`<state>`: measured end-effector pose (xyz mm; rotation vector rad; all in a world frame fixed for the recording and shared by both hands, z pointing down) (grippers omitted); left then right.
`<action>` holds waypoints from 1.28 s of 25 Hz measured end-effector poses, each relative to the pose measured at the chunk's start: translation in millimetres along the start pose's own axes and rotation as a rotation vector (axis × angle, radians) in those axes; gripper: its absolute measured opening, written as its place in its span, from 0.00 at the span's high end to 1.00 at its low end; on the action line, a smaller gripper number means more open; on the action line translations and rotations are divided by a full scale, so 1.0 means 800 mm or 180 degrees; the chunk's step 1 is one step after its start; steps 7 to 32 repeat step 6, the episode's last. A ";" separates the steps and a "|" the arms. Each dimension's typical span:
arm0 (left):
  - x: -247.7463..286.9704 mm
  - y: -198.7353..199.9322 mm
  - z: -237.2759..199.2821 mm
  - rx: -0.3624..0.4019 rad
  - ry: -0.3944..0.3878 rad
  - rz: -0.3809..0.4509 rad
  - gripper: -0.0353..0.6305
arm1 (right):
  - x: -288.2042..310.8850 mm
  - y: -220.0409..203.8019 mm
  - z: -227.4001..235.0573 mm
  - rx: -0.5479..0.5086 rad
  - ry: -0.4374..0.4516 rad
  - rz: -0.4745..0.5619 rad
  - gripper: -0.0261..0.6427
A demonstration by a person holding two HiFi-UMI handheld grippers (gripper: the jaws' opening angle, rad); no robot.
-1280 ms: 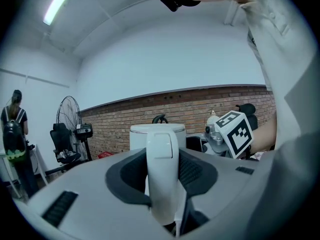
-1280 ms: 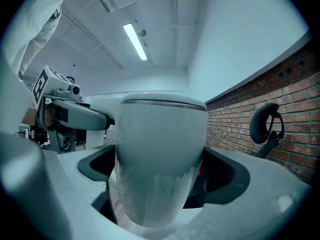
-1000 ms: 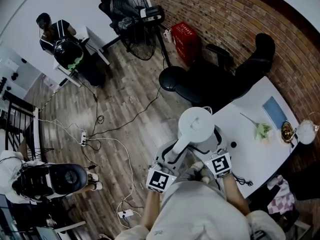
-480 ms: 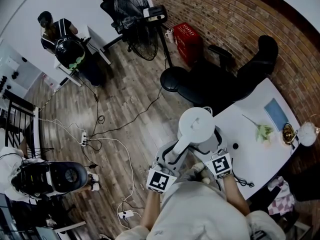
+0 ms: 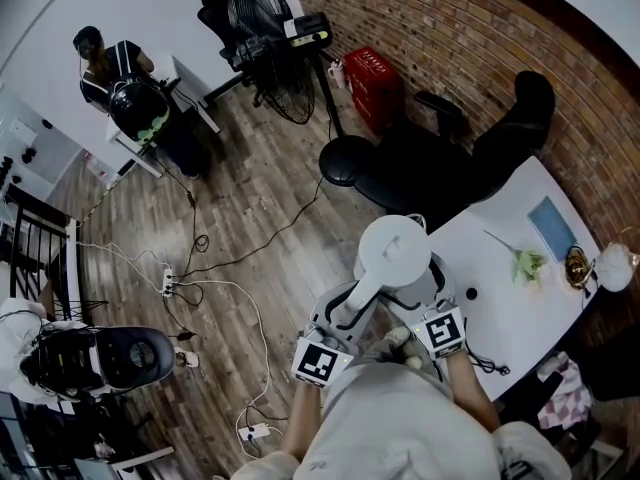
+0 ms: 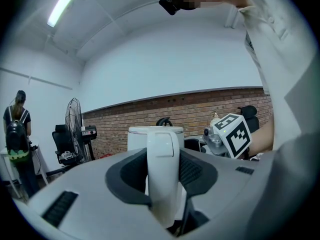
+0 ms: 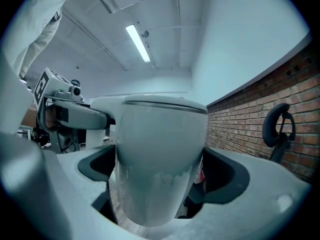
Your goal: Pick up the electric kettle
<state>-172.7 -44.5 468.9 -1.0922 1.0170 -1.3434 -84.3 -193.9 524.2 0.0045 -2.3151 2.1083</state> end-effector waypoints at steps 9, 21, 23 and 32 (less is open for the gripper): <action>-0.002 -0.001 0.011 0.0157 -0.0080 0.0037 0.73 | -0.011 -0.006 -0.002 -0.0112 0.0019 0.0087 0.15; -0.002 -0.001 0.011 0.0157 -0.0080 0.0037 0.73 | -0.011 -0.006 -0.002 -0.0112 0.0019 0.0087 0.15; -0.002 -0.001 0.011 0.0157 -0.0080 0.0037 0.73 | -0.011 -0.006 -0.002 -0.0112 0.0019 0.0087 0.15; -0.002 -0.001 0.011 0.0157 -0.0080 0.0037 0.73 | -0.011 -0.006 -0.002 -0.0112 0.0019 0.0087 0.15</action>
Point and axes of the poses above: the fingertips, and each gripper's own axes: x forward along the fingers, z to its right, y out of its top, the point moved 9 cm from there along -x, backward along the fingers, and after that the axes turned 5 degrees about z, right-handed, at the moved point
